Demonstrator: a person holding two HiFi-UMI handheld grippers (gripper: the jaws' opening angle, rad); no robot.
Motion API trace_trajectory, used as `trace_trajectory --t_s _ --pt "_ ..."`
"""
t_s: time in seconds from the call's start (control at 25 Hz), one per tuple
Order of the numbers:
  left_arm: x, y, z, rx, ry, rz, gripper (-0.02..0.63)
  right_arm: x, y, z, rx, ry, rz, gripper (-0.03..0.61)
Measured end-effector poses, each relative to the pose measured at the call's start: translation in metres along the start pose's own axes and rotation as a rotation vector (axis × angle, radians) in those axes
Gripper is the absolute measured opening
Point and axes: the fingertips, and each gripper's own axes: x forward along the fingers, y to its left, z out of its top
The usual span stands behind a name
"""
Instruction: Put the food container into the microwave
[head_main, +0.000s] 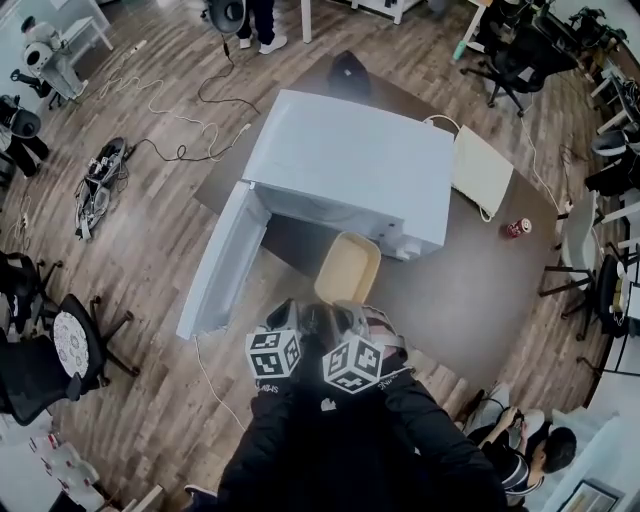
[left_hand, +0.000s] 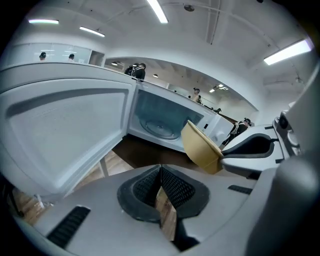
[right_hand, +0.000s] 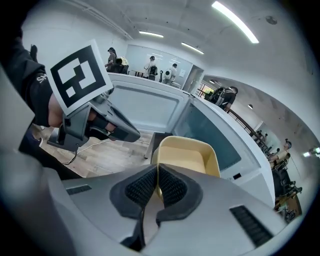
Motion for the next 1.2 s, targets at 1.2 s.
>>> trace_trajectory --t_s 1.2 --pt "0.157 0.062 0.088 0.061 0.106 -0.143 0.034 0.201 -0.147 0.032 -0.129 0.127 -0.103 0.031"
